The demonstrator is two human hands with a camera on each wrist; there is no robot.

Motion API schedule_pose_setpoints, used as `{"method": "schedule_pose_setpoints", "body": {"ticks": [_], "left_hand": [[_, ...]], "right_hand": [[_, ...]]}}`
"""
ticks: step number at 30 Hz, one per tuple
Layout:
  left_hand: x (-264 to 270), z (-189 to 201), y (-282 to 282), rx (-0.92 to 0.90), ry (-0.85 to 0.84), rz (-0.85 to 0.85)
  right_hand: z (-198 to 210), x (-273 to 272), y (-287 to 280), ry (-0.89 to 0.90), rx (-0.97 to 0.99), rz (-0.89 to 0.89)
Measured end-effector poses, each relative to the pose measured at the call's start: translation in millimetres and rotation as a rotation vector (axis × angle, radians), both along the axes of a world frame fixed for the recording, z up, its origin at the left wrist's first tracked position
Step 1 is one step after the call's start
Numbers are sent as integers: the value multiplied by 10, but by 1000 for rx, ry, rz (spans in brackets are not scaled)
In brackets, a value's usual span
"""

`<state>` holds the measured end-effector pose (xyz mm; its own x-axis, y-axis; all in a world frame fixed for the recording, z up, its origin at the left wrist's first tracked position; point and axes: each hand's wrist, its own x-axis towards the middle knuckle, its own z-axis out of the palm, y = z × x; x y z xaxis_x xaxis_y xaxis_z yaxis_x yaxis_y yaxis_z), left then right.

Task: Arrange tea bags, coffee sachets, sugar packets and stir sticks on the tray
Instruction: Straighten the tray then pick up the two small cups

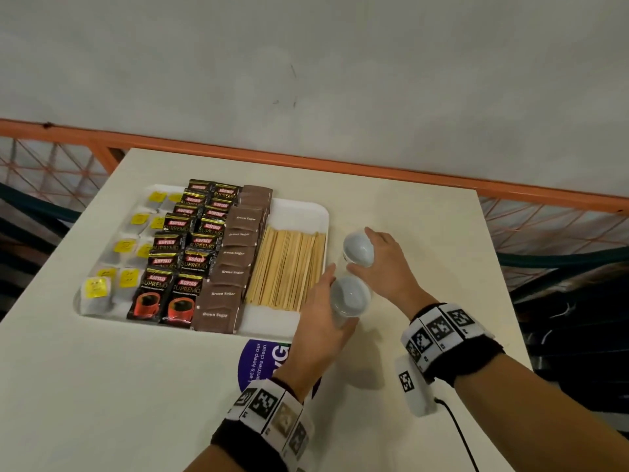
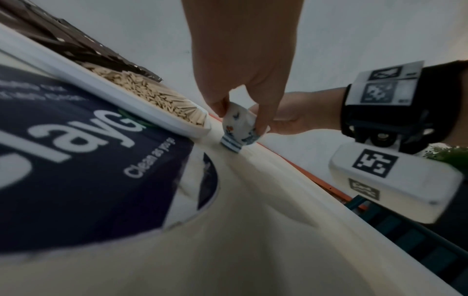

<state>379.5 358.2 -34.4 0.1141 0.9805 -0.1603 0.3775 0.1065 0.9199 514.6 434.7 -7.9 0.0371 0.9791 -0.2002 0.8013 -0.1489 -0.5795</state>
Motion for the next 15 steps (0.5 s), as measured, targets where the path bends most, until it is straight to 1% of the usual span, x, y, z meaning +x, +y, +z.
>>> {"method": "schedule_pose_setpoints", "body": {"ticks": [5,8,15], "left_hand": [[-12,-29,-35,34,-26,-13],[-1,-77,-19,33,-41,-12],[26,-107,-8,28,-19,-1]], "right_hand": [[-27,-25,80,-31,-8,65],[-18,-16,94,-38,4,68],[37,-11,23,41,-8,35]]}}
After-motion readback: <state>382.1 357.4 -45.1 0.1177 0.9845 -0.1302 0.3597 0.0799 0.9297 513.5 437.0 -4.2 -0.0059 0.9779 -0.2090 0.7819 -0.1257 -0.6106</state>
